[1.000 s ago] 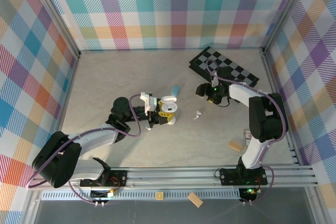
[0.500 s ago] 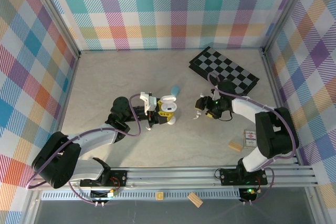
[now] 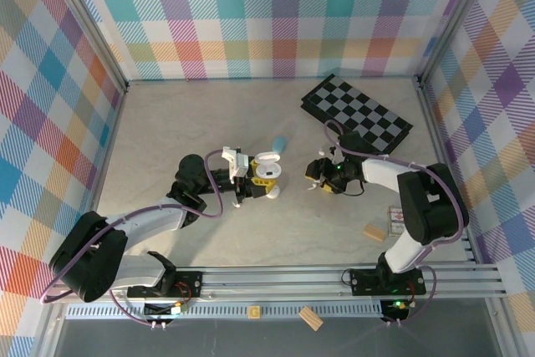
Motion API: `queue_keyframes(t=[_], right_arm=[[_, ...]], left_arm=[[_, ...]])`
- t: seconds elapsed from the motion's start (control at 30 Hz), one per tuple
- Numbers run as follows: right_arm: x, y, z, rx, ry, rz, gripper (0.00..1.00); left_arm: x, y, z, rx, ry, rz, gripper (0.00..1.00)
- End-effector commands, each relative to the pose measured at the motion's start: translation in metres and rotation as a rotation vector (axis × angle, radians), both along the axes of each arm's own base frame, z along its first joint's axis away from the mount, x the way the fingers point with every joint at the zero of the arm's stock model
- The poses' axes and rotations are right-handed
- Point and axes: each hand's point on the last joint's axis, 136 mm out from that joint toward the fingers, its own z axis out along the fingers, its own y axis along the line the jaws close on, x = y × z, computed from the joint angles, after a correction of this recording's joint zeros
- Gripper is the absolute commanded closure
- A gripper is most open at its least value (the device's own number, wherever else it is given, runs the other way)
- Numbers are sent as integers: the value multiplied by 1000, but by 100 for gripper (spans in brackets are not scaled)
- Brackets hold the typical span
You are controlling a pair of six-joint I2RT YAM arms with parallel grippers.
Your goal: Insert wireless bluetooth earbuds into charging case
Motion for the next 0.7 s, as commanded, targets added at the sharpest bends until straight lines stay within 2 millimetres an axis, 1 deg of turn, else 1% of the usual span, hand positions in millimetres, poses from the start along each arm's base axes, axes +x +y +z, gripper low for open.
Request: queue_keyframes(t=[0.0, 0.47, 0.67], right_arm=[[14, 8, 9, 27, -35, 8, 34], [41, 14, 13, 9, -75, 25, 35], [33, 5, 12, -18, -98, 5, 35]], left_arm=[[-2, 3, 10, -14, -51, -3, 73], [-1, 4, 7, 0, -49, 7, 73], [-2, 4, 6, 10, -49, 11, 73]])
